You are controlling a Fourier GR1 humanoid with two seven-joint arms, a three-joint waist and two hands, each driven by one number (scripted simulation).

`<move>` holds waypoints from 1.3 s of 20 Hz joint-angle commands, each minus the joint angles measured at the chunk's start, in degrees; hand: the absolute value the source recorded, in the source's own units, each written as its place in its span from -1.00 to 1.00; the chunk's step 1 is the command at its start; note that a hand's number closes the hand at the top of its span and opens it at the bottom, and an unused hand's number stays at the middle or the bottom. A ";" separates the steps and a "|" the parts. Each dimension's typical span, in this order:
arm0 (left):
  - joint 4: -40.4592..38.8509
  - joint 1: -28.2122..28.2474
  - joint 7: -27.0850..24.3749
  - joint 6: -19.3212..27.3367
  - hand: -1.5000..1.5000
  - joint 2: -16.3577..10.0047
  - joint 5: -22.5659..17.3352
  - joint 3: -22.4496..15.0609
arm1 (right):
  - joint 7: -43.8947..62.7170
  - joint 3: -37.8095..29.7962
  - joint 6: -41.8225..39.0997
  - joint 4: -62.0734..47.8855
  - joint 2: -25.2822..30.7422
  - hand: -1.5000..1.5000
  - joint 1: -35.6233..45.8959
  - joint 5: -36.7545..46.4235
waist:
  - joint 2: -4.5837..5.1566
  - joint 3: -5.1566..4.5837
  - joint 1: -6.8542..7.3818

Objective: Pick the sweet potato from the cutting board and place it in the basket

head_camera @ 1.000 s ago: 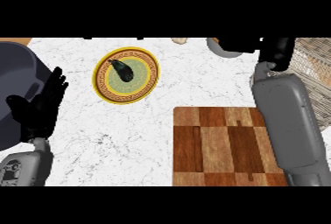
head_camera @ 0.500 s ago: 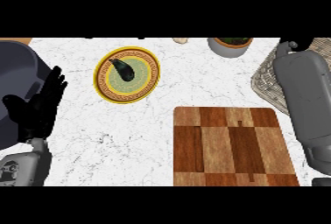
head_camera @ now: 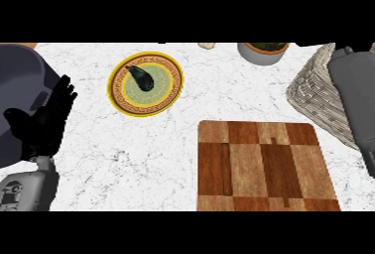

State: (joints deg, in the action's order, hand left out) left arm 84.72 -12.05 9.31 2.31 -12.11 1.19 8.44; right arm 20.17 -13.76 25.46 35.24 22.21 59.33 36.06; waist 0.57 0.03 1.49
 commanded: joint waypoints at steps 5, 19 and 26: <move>-1.39 -1.15 0.57 0.26 0.00 0.03 0.45 0.26 | -10.18 -4.58 -1.90 -10.30 5.43 1.00 -0.32 -3.60 | -0.05 0.02 -0.19; -2.69 -1.74 -0.77 -1.22 0.00 -0.25 -0.05 0.25 | -18.38 12.20 2.59 -15.62 15.27 1.00 -0.07 17.23 | 0.45 -0.03 1.09; 2.32 -0.58 2.43 0.34 0.00 0.50 1.13 -0.92 | -17.11 12.34 7.07 -22.20 12.46 1.00 3.12 20.28 | 0.17 0.06 1.01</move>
State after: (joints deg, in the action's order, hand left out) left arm 83.94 -14.46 10.05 2.62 -11.50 2.04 8.00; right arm 3.65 -1.45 30.82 15.87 34.55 61.56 54.97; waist 0.88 0.03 2.49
